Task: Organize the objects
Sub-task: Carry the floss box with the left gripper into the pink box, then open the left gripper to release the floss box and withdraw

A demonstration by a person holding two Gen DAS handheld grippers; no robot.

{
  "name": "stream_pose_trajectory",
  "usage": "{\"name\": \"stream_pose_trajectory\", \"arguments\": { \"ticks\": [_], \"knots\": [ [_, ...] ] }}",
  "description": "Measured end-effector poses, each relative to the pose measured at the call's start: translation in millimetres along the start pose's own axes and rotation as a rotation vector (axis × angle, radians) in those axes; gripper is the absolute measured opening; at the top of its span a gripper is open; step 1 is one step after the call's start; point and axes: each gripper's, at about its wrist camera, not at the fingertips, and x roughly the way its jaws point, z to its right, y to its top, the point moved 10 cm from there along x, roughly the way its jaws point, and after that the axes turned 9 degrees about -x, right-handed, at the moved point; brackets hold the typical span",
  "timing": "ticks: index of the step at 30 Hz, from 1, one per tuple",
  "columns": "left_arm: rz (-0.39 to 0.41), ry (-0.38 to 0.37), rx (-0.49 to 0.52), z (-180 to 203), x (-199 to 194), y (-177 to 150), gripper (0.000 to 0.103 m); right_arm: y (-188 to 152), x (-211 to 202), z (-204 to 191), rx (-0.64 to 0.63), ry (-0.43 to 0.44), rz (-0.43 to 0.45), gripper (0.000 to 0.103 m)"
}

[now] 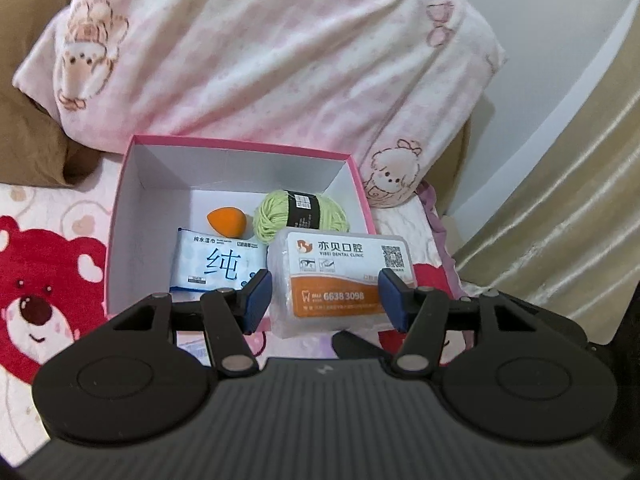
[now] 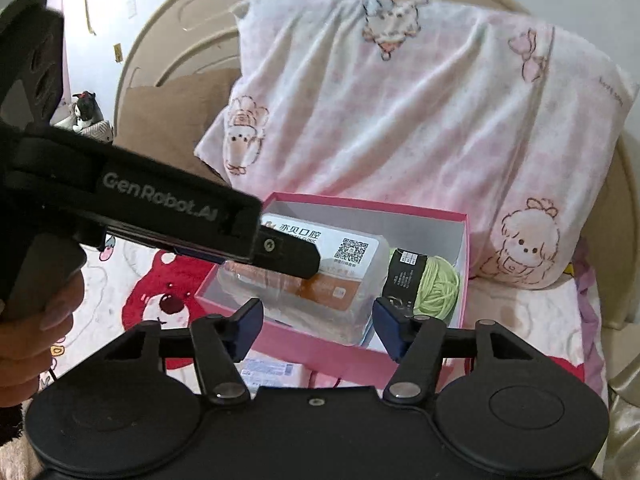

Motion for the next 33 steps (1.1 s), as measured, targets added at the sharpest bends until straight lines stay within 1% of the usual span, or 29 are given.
{"name": "stream_pose_trajectory", "arguments": {
  "ticks": [1,3,5,8,9,11,13,16,20,22,23,25,29,31,33],
  "knots": [
    [-0.016,-0.001,-0.001,-3.8,6.8,3.7,0.057,1.3,7.7,6.1,0.039,0.028,-0.013,0.064],
    [-0.051,-0.014,-0.012,-11.1,22.0,8.0,0.057,1.8,19.9,13.8,0.073,0.049,-0.035,0.064],
    [-0.066,-0.021,-0.023,-17.3,35.4,12.3,0.057,1.7,35.0,21.4,0.089,0.058,-0.054,0.063],
    [-0.092,-0.017,-0.034,-27.4,61.0,17.6,0.057,-1.3,59.6,28.5,0.094,0.054,-0.107,0.063],
    [-0.102,-0.019,-0.032,-31.1,73.2,19.2,0.057,-2.9,67.7,30.5,0.087,0.045,-0.131,0.063],
    [-0.126,-0.026,-0.063,-40.0,93.6,19.1,0.057,-8.9,88.4,36.9,0.073,0.019,-0.194,0.063],
    [-0.171,-0.028,-0.099,-49.4,116.7,15.7,0.057,-16.8,106.4,42.5,0.070,-0.001,-0.254,0.063],
    [-0.220,-0.028,-0.129,-57.9,142.6,9.1,0.057,-30.5,128.1,46.8,0.025,-0.040,-0.337,0.063],
    [-0.256,-0.032,-0.158,-63.5,165.6,3.0,0.056,-41.2,143.6,53.5,0.032,-0.071,-0.434,0.062],
    [-0.272,-0.062,-0.203,-64.0,176.3,-0.2,0.055,-42.8,147.3,58.1,0.032,-0.115,-0.486,0.062],
    [-0.275,-0.074,-0.223,-64.5,180.4,-0.8,0.055,-43.3,149.4,59.8,0.013,-0.138,-0.508,0.062],
    [-0.278,-0.087,-0.247,-65.1,187.7,-1.9,0.053,-44.7,150.5,60.4,-0.021,-0.158,-0.530,0.062],
    [-0.275,-0.095,-0.243,-65.9,189.9,-0.7,0.049,-48.5,153.0,58.7,-0.096,-0.180,-0.539,0.061],
    [-0.283,-0.091,-0.255,-69.7,189.4,-0.1,0.042,-50.6,152.4,58.2,-0.122,-0.188,-0.532,0.057],
    [-0.295,-0.085,-0.268,-70.6,188.3,-0.4,0.039,-53.2,150.3,58.1,-0.135,-0.196,-0.525,0.057]
  ]
}}
